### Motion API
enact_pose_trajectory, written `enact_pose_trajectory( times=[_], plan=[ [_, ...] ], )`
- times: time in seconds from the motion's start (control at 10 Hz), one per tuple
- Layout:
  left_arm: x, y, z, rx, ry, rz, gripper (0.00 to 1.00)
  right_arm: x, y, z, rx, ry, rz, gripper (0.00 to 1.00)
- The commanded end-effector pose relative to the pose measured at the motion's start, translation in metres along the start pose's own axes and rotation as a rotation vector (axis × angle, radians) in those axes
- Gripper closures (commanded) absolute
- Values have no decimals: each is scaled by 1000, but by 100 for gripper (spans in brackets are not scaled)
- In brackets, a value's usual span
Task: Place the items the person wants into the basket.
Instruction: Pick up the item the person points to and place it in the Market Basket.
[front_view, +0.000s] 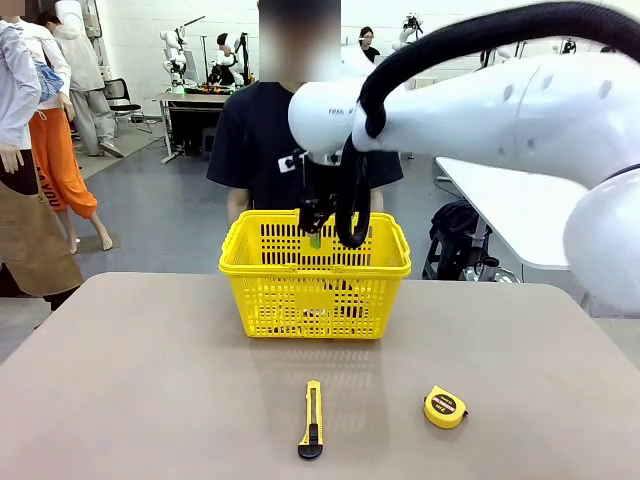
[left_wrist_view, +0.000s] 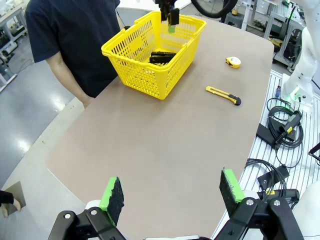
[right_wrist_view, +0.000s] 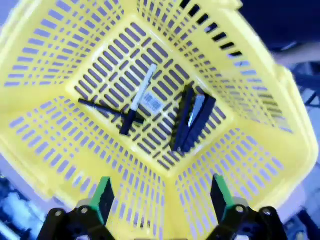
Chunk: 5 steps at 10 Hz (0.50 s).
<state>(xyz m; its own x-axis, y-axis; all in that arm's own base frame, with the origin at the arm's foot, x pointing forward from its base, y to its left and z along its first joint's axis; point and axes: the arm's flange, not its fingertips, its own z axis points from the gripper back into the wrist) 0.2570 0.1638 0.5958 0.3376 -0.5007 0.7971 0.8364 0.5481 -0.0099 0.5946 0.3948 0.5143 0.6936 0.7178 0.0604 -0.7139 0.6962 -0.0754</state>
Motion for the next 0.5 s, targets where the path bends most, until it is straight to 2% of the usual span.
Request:
enact_pose_trajectory(
  times=[0.0, 0.3, 0.4],
  plan=[
    [0, 1, 0, 2, 5, 3, 0, -89, 13, 33, -37, -4, -80, 0],
    [0, 1, 0, 2, 5, 3, 0, -204, 19, 55, -82, -10, -237, 0],
    [0, 1, 0, 2, 5, 3, 0, -237, 16, 59, -83, -60, -281, 0]
  ],
)
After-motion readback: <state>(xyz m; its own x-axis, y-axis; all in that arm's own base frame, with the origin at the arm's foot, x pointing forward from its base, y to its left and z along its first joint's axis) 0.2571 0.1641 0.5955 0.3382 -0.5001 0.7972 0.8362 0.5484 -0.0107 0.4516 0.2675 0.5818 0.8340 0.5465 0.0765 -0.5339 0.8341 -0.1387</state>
